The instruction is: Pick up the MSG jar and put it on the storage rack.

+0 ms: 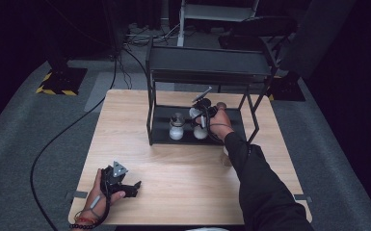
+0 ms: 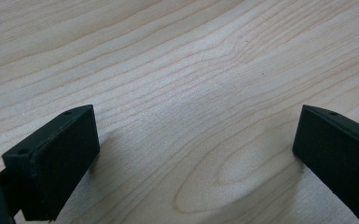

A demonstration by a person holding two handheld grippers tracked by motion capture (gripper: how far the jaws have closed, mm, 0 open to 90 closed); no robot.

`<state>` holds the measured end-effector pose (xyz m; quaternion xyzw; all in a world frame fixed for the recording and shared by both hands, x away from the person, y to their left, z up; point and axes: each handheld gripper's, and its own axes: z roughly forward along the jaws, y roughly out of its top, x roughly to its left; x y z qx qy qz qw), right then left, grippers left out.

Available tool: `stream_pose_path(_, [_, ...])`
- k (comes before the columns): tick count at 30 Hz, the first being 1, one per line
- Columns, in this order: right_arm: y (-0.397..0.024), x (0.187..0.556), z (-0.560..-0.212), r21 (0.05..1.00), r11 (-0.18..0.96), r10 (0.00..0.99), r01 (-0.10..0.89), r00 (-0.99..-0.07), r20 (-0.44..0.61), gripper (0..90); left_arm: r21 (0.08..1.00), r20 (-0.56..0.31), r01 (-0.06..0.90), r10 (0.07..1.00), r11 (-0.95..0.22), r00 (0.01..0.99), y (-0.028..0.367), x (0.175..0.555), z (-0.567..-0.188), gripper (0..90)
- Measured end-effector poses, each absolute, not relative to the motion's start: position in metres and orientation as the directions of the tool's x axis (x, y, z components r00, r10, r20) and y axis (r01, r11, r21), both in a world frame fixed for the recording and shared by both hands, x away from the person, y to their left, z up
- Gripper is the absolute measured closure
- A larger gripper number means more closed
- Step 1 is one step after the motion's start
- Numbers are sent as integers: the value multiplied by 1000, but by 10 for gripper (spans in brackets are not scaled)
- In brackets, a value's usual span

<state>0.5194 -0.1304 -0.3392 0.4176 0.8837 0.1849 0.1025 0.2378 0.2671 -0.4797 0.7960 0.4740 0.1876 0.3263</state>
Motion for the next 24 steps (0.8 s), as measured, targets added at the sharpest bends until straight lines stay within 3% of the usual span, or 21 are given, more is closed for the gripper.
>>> stream_pose_path(8, [-127, 521, -336, 385, 603, 765, 698, -644, -32, 301, 697, -11, 632, 877, -338, 480, 267, 238, -480, 4])
stream_pose_path(19, [-136, 514, -339, 463, 550, 796, 695, -604, -39, 302, 698, -12, 631, 876, -338, 482, 267, 238, -480, 4])
stream_pose_path(24, [-135, 520, -342, 435, 571, 784, 697, -620, -36, 301, 698, -12, 632, 877, -337, 481, 267, 238, -480, 4])
